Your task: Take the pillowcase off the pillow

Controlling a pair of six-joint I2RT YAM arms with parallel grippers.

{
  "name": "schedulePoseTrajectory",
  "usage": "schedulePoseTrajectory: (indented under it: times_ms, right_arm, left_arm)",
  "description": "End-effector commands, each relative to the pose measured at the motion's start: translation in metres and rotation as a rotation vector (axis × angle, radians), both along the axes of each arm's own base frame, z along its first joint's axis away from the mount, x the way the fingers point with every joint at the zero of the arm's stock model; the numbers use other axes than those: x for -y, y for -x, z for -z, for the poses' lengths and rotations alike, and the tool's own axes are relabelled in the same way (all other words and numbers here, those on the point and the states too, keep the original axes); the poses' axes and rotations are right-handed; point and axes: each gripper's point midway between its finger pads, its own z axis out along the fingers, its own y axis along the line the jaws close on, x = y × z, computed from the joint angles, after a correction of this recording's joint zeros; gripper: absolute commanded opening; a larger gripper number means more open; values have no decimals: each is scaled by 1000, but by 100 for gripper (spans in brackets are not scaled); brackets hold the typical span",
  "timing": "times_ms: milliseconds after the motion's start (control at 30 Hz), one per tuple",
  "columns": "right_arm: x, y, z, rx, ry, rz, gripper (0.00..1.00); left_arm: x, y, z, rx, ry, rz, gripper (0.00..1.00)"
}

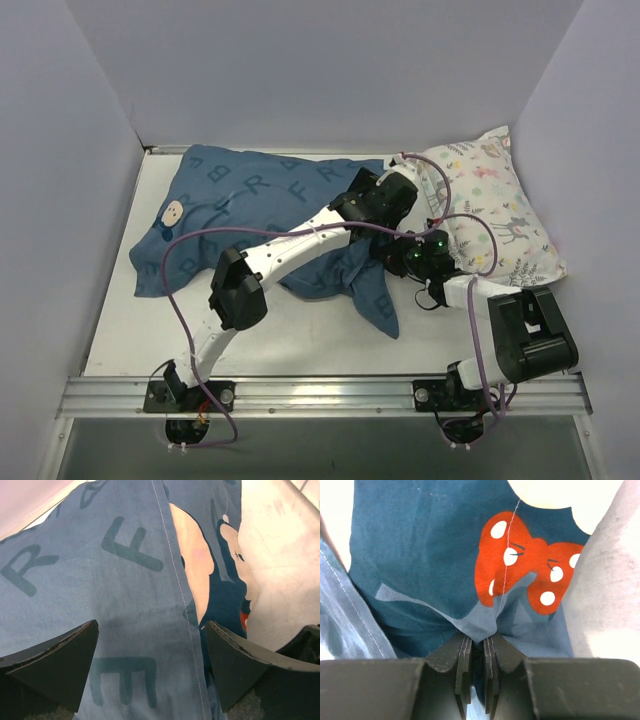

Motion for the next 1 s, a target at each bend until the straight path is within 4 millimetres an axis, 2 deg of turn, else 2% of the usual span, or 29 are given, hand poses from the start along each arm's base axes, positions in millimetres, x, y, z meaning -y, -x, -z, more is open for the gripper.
schedulePoseTrajectory:
  times_ms: [0,133,167,200,267,367,400,433,533,567,600,667,700,733,800,833,900,933,967]
  right_arm:
    - [-1,-7,-2,13,-70,37,2]
    - [2,-8,-1,17,-75,64,1]
    - [4,-8,-2,20,-78,71,1]
    - [5,-9,-4,31,-86,80,1]
    - [6,-9,-4,33,-87,83,1]
    - [6,-9,-3,29,-85,85,1]
    - [6,-9,-3,30,-84,86,0]
    - [7,-8,-1,22,-83,89,0]
    - [10,-6,4,11,-64,97,0]
    - [11,-5,5,12,-53,98,0]
    - [13,-5,7,9,-41,104,0]
    - [17,-2,12,-2,-13,106,0]
    - [21,0,18,-20,7,118,0]
    - [22,1,16,-14,14,121,0]
    - [29,6,24,-39,48,132,0]
    - [32,5,23,-34,64,147,0]
    - [41,8,28,-51,88,170,0]
    - [44,10,31,-60,94,183,0]
    - [47,12,33,-65,97,190,0]
  left_arm:
    - [-6,-8,-8,25,-41,-22,95]
    - [-8,-11,4,-3,-58,-13,89]
    - [-8,-11,7,-12,-63,-10,89]
    - [-8,-12,10,-20,-63,-7,94]
    - [-10,-13,15,-27,-80,-7,97]
    - [-15,-16,18,-25,-101,-28,97]
    - [-18,-17,18,-22,-105,-36,93]
    - [-23,-20,16,-17,-110,-54,80]
    - [-41,-27,4,3,-107,-107,47]
    - [-49,-28,-10,23,-95,-130,25]
    - [-56,-29,-14,27,-96,-146,18]
    - [-76,-34,-35,49,-65,-189,3]
    - [-86,-35,-33,45,-76,-209,0]
    - [-97,-35,-47,57,-47,-231,0]
    - [-122,-42,-51,53,-36,-286,0]
    - [-136,-38,-57,55,-12,-314,0]
    - [-162,-42,-60,50,2,-369,0]
    - [-173,-39,-52,32,-4,-392,0]
    - [-185,-36,-63,43,23,-411,0]
